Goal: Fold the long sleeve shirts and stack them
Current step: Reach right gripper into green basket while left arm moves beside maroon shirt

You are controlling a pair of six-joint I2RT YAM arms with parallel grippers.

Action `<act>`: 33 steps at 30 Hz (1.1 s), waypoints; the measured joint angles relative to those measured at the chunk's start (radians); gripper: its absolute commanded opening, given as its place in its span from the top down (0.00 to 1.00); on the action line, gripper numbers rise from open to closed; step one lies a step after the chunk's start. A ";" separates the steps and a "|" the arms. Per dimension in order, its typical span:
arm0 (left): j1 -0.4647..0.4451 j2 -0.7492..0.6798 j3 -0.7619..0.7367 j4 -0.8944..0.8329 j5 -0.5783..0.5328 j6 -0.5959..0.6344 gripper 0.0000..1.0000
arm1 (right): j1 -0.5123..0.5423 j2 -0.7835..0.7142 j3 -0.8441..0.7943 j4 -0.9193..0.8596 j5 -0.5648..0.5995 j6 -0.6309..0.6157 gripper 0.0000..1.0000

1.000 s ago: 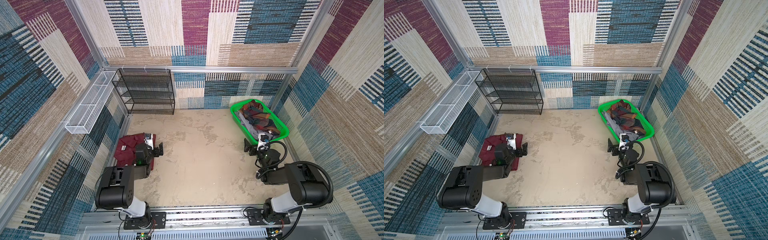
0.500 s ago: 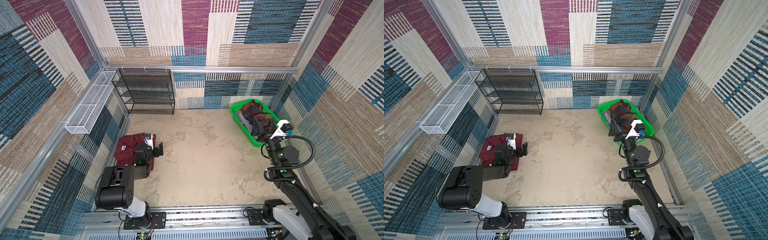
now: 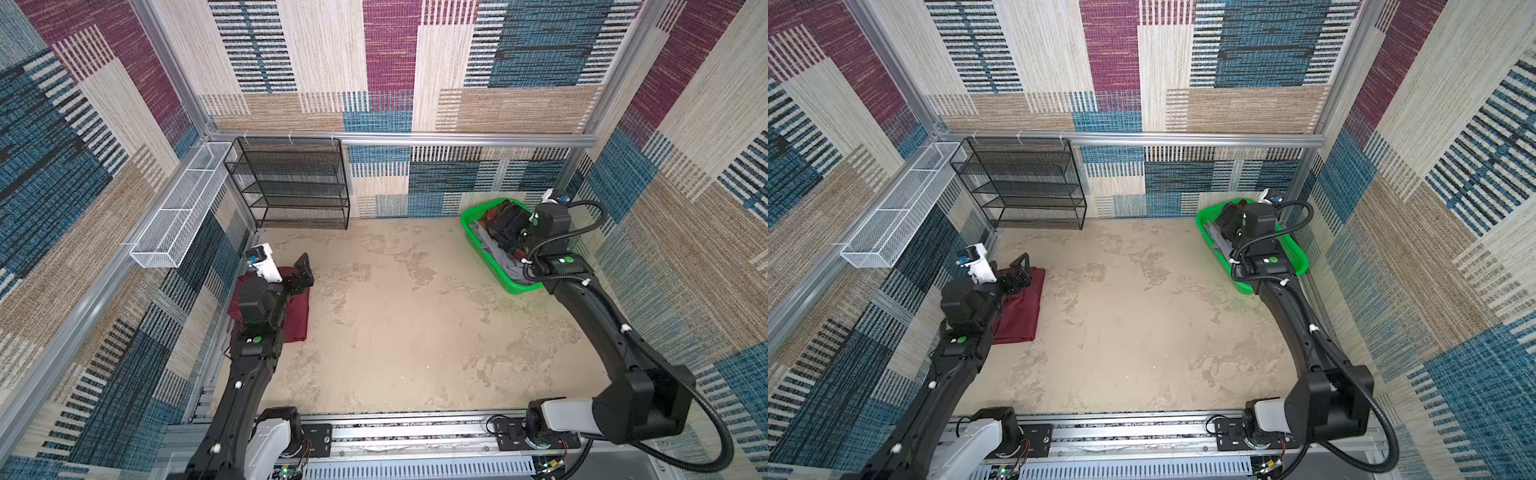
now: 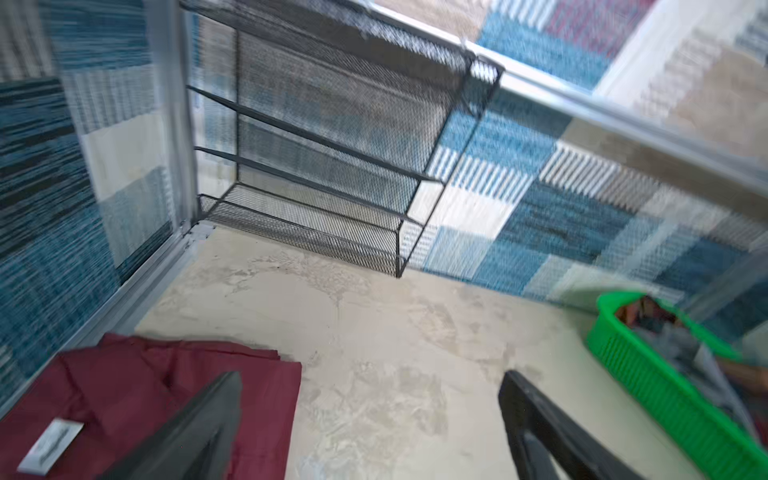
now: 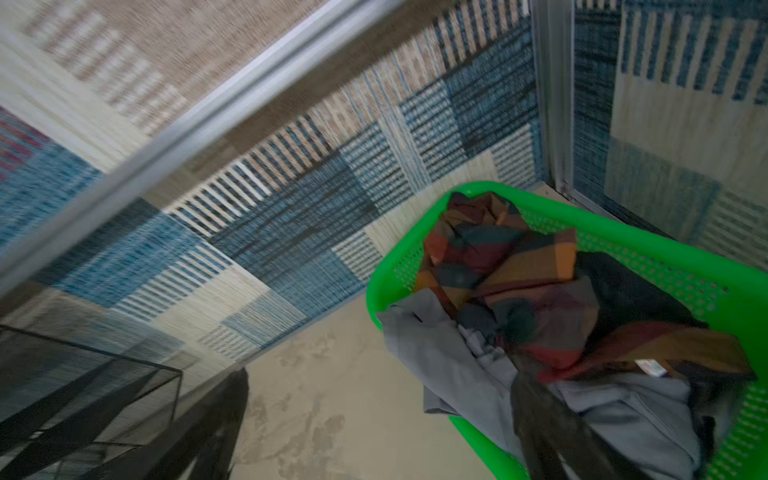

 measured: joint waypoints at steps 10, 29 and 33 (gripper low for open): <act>-0.042 -0.130 0.132 -0.387 0.077 -0.220 0.01 | -0.003 0.456 0.394 -0.275 0.243 0.005 0.00; -0.162 -0.054 0.171 -0.715 0.119 -0.174 0.01 | -0.111 0.919 0.706 -0.493 0.261 0.031 0.54; -0.162 -0.062 0.173 -0.731 0.135 -0.164 0.01 | -0.116 0.912 0.679 -0.460 0.200 0.023 0.93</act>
